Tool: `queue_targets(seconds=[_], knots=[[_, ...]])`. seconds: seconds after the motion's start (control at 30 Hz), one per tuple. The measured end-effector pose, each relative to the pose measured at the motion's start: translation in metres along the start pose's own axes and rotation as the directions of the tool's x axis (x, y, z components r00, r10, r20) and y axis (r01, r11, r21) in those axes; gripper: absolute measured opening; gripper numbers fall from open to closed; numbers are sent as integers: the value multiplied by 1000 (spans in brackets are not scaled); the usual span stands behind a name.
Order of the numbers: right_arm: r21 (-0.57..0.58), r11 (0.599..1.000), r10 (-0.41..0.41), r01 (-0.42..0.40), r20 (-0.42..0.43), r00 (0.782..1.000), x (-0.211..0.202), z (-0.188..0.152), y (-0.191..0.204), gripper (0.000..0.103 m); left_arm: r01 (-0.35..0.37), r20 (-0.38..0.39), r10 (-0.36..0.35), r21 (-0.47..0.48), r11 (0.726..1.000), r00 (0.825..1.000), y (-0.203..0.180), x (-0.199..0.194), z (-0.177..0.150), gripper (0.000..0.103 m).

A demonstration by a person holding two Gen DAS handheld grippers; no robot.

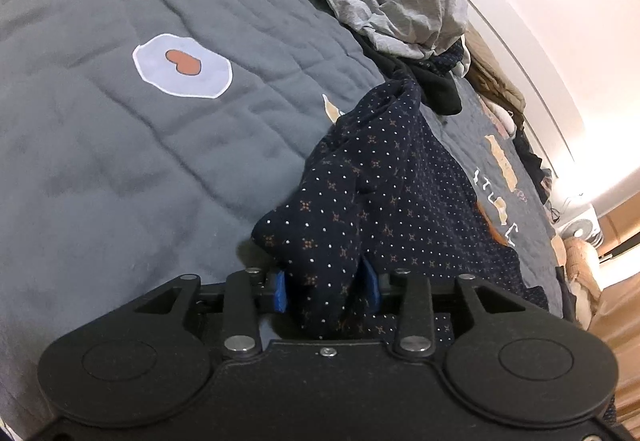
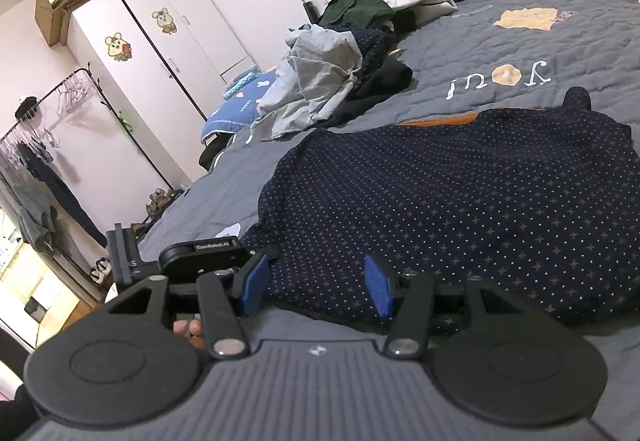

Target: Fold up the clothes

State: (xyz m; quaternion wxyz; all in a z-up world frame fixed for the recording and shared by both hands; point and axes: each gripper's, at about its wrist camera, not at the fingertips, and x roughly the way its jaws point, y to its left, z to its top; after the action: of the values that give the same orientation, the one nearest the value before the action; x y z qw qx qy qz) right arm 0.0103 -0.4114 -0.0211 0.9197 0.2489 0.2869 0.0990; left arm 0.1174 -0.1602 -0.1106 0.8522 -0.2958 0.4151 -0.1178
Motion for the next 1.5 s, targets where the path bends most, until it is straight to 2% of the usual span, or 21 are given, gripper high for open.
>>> queue_targets(seconds=[0.27, 0.37, 0.53, 0.6, 0.63, 0.7, 0.77, 0.87, 1.0, 1.07, 1.17, 1.23, 1.27, 1.43, 1.5], knots=[[-11, 1000, 15, -15, 6, 1000, -2, -1, 5, 53, -18, 19, 17, 54, 998, 1000, -5, 0, -1, 36], [-7, 1000, 10, -10, 12, 1000, -3, 0, 4, 53, -19, 34, 16, 97, 995, 999, -11, -2, -2, 29], [9, 1000, -5, 5, 30, 1000, -6, 2, 0, 53, 20, 87, -38, 204, 979, 995, -31, -12, -4, 25], [29, 999, -14, 13, 46, 999, -9, 4, -5, 53, 56, 103, -86, 265, 963, 991, -44, -16, -7, 24], [41, 999, -19, 17, 55, 998, -11, 5, -8, 53, 66, 118, -109, 319, 946, 987, -53, -19, -11, 24], [65, 998, -30, 25, 71, 997, -15, 8, -14, 53, 78, 141, -157, 449, 890, 977, -75, -25, -23, 23], [85, 996, -40, 32, 90, 995, -19, 11, -20, 53, 82, 148, -206, 587, 806, 967, -99, -29, -39, 22], [106, 994, -50, 37, 115, 992, -27, 14, -28, 53, 112, 94, -251, 709, 696, 964, -124, -26, -65, 21], [135, 989, -74, 55, 135, 988, -35, 18, -41, 53, 136, -12, -229, 834, 535, 973, -145, -10, -106, 21], [153, 986, -90, 69, 137, 986, -37, 19, -49, 53, 154, -71, -193, 876, 457, 979, -151, 2, -125, 21], [168, 981, -117, 97, 113, 987, -34, 18, -59, 53, 141, -87, -156, 913, 383, 984, -151, 14, -148, 24], [170, 978, -138, 121, 88, 987, -30, 16, -65, 53, 133, -78, -159, 919, 371, 984, -151, 15, -152, 35], [166, 977, -145, 131, 73, 987, -28, 15, -67, 53, 144, -87, -163, 912, 383, 983, -151, 14, -149, 40], [160, 977, -145, 139, 27, 989, -22, 8, -72, 53, 207, -140, -176, 865, 458, 974, -151, -1, -133, 49], [166, 977, -142, 137, 16, 990, -20, 6, -74, 53, 204, -136, -175, 859, 470, 975, -149, -11, -126, 63]])
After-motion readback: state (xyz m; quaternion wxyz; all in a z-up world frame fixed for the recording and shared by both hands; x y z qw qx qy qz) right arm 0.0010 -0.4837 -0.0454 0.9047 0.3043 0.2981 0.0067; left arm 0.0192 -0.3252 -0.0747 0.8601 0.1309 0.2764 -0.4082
